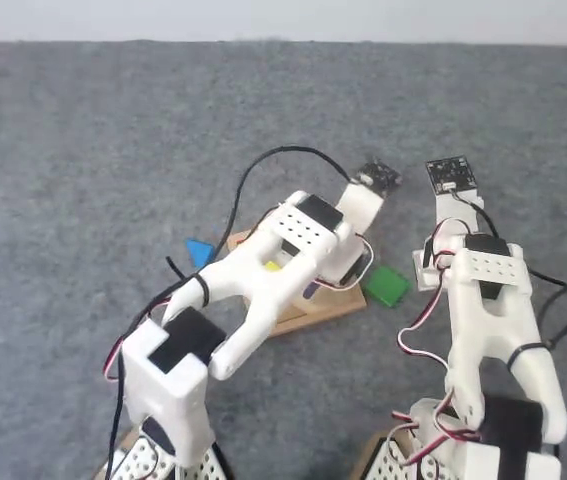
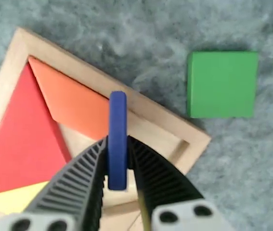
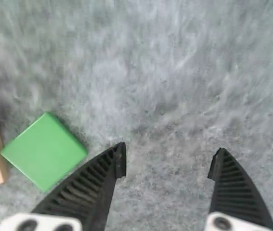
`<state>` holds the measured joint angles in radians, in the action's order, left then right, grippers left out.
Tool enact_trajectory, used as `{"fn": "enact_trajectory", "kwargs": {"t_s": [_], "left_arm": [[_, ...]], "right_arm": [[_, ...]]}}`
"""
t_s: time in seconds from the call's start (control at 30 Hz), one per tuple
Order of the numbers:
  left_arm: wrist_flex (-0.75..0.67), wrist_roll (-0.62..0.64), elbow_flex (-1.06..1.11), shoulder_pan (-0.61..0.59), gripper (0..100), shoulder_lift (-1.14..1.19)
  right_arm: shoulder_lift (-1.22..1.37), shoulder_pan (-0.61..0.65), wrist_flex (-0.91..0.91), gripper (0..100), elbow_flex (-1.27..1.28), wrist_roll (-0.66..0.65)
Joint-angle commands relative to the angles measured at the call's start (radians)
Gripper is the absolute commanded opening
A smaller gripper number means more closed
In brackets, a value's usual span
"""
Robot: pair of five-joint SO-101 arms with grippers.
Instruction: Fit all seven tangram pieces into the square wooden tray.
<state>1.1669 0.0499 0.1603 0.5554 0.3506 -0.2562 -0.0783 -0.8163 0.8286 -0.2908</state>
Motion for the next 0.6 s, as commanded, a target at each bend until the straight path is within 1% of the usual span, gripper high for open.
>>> {"fn": "enact_trajectory", "kwargs": {"t_s": [0.0, 0.23, 0.33, 0.47, 0.57], "left_arm": [[-0.003, -0.012, -0.041, -0.005, 3, 0.002], [-0.003, -0.006, -0.041, -0.002, 10, 0.002], [0.026, -0.005, -0.047, -0.002, 14, -0.008], [0.075, -0.002, -0.048, -0.005, 15, -0.091], [0.083, 0.043, -0.015, -0.003, 15, -0.161]], "right_arm": [[-0.054, -0.015, 0.021, 29.2, -0.058, 0.009], [-0.054, -0.015, 0.021, 29.2, -0.058, 0.009], [-0.054, -0.015, 0.021, 29.2, -0.058, 0.009], [-0.054, -0.015, 0.021, 29.2, -0.058, 0.009], [-0.054, -0.015, 0.021, 29.2, -0.058, 0.009]]}}
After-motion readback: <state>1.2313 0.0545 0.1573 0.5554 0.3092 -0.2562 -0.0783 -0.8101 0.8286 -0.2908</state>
